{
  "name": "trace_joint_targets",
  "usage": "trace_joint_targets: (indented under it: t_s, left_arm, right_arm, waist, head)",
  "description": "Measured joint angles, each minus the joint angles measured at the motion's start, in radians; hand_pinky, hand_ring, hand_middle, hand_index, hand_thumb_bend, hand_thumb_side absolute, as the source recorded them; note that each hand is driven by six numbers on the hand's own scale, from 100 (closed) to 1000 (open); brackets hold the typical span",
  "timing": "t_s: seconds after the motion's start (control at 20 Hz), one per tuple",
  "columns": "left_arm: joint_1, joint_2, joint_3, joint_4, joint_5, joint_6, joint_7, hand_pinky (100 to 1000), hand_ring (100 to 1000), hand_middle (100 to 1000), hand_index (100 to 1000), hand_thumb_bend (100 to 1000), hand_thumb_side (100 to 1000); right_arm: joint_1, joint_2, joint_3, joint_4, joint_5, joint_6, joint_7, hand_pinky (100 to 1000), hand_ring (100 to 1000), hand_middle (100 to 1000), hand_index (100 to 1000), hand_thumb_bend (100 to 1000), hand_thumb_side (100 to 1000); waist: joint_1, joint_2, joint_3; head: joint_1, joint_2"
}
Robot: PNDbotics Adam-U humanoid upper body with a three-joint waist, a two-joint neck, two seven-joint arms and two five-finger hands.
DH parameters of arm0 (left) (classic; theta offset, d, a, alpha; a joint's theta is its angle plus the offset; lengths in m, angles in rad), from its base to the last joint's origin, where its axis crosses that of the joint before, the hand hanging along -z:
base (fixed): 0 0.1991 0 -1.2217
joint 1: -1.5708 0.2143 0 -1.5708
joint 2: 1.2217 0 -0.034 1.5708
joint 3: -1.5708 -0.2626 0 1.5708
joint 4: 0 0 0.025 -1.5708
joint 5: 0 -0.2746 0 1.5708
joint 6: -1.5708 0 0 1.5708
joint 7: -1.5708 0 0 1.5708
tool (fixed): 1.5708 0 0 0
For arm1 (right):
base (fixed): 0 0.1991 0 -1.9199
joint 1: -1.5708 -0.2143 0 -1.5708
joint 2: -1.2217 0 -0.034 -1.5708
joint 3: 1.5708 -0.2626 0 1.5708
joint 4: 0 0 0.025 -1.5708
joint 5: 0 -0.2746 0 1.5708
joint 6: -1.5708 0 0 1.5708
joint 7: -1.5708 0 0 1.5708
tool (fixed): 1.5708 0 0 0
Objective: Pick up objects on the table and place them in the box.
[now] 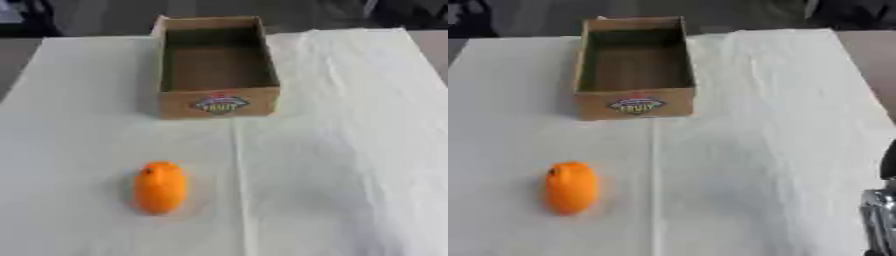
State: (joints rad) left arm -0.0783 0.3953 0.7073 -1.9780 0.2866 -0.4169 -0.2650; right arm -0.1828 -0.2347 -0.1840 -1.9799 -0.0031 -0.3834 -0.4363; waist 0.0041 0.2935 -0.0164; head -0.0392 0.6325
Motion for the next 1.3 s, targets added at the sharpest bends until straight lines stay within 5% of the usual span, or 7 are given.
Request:
trace_joint_targets:
  t_s: [0.6, 0.85, 1.0, 1.05, 1.3]
  left_arm:
    - [-0.022, 0.266, -0.173, 0.073, -0.167, -0.116, -0.153, 558, 655, 585, 892, 714, 1000]
    - [-0.090, 0.360, -0.251, 0.120, -0.239, -0.186, -0.223, 568, 685, 608, 920, 971, 1000]
    - [-0.136, 0.394, -0.307, 0.128, -0.284, -0.194, -0.231, 566, 692, 627, 925, 916, 1000]
    - [-0.147, 0.401, -0.328, 0.136, -0.298, -0.194, -0.232, 569, 696, 637, 934, 994, 1000]
    - [-0.173, 0.437, -0.439, 0.200, -0.369, -0.194, -0.232, 584, 731, 682, 975, 1000, 981]
  right_arm:
    - [0.007, -0.011, 0.001, 0.000, -0.007, -0.002, 0.002, 857, 982, 556, 753, 100, 850]
    - [0.007, -0.011, 0.002, 0.000, -0.008, -0.001, 0.007, 858, 984, 556, 753, 100, 852]
    - [0.007, -0.011, 0.007, 0.000, -0.008, 0.000, 0.009, 858, 984, 556, 753, 100, 852]
    - [0.007, -0.011, 0.007, 0.000, -0.008, 0.000, 0.010, 858, 984, 556, 753, 100, 852]
    - [0.006, -0.011, 0.013, 0.000, -0.009, 0.000, 0.017, 859, 987, 556, 753, 100, 854]
  waist:
    - [0.012, -0.009, -0.005]
    - [0.012, -0.009, -0.008]
    - [0.013, -0.008, -0.015]
    - [0.013, -0.008, -0.017]
    - [0.019, -0.005, -0.027]
  head:
    - [-0.003, -0.001]
    - [-0.002, -0.001]
    - [0.004, -0.002]
    - [0.006, -0.002]
    - [0.021, -0.003]
